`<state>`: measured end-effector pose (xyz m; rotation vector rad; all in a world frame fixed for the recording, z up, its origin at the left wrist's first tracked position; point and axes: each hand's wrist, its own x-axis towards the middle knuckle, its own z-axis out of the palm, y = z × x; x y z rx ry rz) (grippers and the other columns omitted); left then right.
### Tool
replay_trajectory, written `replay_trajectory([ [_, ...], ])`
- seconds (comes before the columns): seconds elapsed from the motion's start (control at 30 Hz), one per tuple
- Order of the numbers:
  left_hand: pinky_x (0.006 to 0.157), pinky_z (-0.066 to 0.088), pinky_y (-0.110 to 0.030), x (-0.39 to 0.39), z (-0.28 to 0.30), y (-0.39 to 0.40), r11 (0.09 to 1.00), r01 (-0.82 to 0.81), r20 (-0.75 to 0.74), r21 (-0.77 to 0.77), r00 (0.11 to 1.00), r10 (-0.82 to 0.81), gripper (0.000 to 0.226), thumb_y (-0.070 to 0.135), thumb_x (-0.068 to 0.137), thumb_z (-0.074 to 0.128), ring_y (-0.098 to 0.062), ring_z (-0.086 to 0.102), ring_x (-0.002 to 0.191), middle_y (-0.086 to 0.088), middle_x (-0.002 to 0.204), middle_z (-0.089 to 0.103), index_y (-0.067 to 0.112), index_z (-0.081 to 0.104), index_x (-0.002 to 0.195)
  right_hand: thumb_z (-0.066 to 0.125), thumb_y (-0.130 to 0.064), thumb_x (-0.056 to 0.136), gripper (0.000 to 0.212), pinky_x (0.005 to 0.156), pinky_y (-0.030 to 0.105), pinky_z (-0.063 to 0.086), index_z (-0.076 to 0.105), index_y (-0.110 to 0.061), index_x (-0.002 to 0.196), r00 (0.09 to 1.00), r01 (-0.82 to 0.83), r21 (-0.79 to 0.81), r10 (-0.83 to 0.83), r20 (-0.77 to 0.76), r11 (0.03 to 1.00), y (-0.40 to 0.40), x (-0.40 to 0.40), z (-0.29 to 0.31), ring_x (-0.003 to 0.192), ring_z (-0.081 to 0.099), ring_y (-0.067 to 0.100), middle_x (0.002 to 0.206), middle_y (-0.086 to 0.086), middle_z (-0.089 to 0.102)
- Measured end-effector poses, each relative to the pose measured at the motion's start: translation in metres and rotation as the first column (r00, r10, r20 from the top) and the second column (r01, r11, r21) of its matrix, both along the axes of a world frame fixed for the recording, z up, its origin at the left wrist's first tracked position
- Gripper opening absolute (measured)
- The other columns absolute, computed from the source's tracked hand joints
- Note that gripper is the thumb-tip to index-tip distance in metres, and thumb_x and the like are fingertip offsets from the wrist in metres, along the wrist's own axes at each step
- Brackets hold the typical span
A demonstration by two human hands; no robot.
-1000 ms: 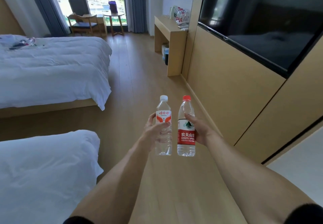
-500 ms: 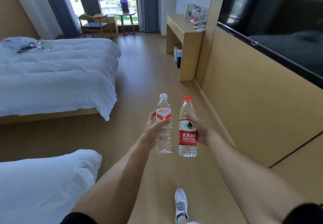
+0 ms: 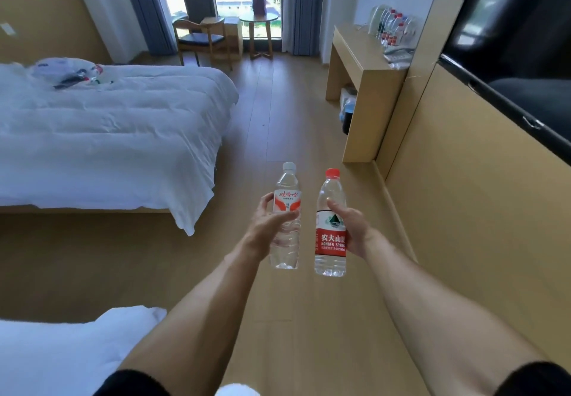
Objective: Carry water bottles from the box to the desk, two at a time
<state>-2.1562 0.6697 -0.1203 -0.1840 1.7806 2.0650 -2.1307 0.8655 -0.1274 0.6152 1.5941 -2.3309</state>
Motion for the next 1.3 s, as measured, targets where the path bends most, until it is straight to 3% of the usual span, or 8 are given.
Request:
replay_trajectory([
  [0.2, 0.051, 0.057, -0.028, -0.101, -0.015, 0.021, 0.999, -0.015, -0.004, 0.033, 1.000, 0.016, 0.076, 0.004, 0.076, 0.084, -0.018, 0.076, 0.073, -0.010, 0.102, 0.071, 0.028, 0.043, 0.135, 0.065, -0.032, 0.094, 0.060, 0.087, 0.049, 0.053, 0.046, 0.005, 0.137, 1.000, -0.010, 0.026, 0.010, 0.003, 1.000, 0.025, -0.093, -0.007, 0.080, 0.064, 0.032, 0.100, 0.021, 0.064],
  [0.3, 0.052, 0.058, -0.030, -0.160, -0.026, 0.034, 0.997, -0.002, 0.008, 0.073, 1.000, 0.002, 0.076, 0.005, 0.076, 0.084, -0.021, 0.077, 0.074, -0.010, 0.103, 0.072, 0.028, 0.042, 0.134, 0.065, -0.031, 0.094, 0.059, 0.086, 0.049, 0.053, 0.046, 0.006, 0.137, 1.000, 0.003, 0.063, -0.003, 0.002, 0.998, 0.034, -0.149, -0.010, 0.080, 0.064, 0.032, 0.099, 0.021, 0.065],
  [0.4, 0.055, 0.059, -0.034, -0.227, -0.033, 0.046, 0.994, 0.021, 0.020, 0.111, 1.000, -0.023, 0.076, 0.007, 0.075, 0.085, -0.024, 0.077, 0.078, -0.010, 0.104, 0.072, 0.027, 0.041, 0.134, 0.063, -0.030, 0.096, 0.058, 0.105, 0.058, 0.045, 0.046, 0.006, 0.138, 1.000, 0.011, 0.100, -0.010, -0.007, 0.995, 0.042, -0.214, -0.010, 0.098, 0.061, 0.041, 0.121, 0.033, 0.060],
  [0.47, 0.056, 0.059, -0.035, -0.273, -0.032, 0.052, 0.992, 0.048, 0.021, 0.119, 0.998, -0.051, 0.077, 0.008, 0.075, 0.086, -0.026, 0.077, 0.081, -0.010, 0.106, 0.072, 0.027, 0.041, 0.135, 0.062, -0.030, 0.097, 0.057, 0.109, 0.062, 0.040, 0.046, 0.006, 0.138, 1.000, 0.012, 0.118, -0.012, -0.001, 0.993, 0.046, -0.260, -0.006, 0.106, 0.057, 0.043, 0.131, 0.036, 0.055],
  [0.7, 0.058, 0.059, -0.036, -0.429, -0.017, 0.066, 0.983, 0.116, 0.010, 0.142, 0.993, -0.119, 0.078, 0.006, 0.075, 0.085, -0.030, 0.076, 0.082, -0.015, 0.108, 0.072, 0.027, 0.043, 0.137, 0.061, -0.032, 0.097, 0.056, 0.106, 0.059, 0.044, 0.046, 0.003, 0.138, 0.998, 0.066, 0.083, -0.066, 0.002, 0.994, 0.057, -0.406, 0.014, 0.103, 0.059, 0.041, 0.122, 0.029, 0.058],
  [0.83, 0.063, 0.060, -0.039, -0.500, -0.017, 0.075, 0.984, 0.135, 0.008, 0.118, 0.991, -0.137, 0.078, 0.006, 0.076, 0.084, -0.031, 0.076, 0.085, -0.016, 0.111, 0.070, 0.027, 0.042, 0.138, 0.061, -0.034, 0.097, 0.056, 0.094, 0.051, 0.052, 0.048, 0.003, 0.136, 0.997, 0.066, 0.071, -0.068, 0.029, 0.995, 0.067, -0.472, 0.015, 0.088, 0.065, 0.034, 0.114, 0.025, 0.063],
  [1.13, 0.056, 0.059, -0.033, -0.659, -0.032, 0.108, 0.992, 0.110, 0.012, 0.054, 0.994, -0.111, 0.077, 0.006, 0.075, 0.085, -0.026, 0.077, 0.078, -0.013, 0.107, 0.071, 0.029, 0.043, 0.136, 0.059, -0.036, 0.099, 0.054, 0.102, 0.052, 0.047, 0.047, -0.001, 0.138, 0.998, 0.042, 0.038, -0.044, 0.051, 0.998, 0.108, -0.634, -0.011, 0.085, 0.065, 0.032, 0.107, 0.020, 0.064],
  [1.3, 0.066, 0.061, -0.042, -0.763, -0.025, 0.136, 0.998, 0.057, -0.002, 0.036, 0.998, -0.057, 0.077, 0.007, 0.076, 0.084, -0.032, 0.076, 0.086, -0.016, 0.112, 0.069, 0.030, 0.042, 0.137, 0.056, -0.037, 0.099, 0.055, 0.087, 0.045, 0.053, 0.045, 0.000, 0.139, 0.999, -0.026, 0.013, 0.025, 0.047, 1.000, 0.136, -0.750, -0.010, 0.084, 0.064, 0.031, 0.107, 0.020, 0.063],
])
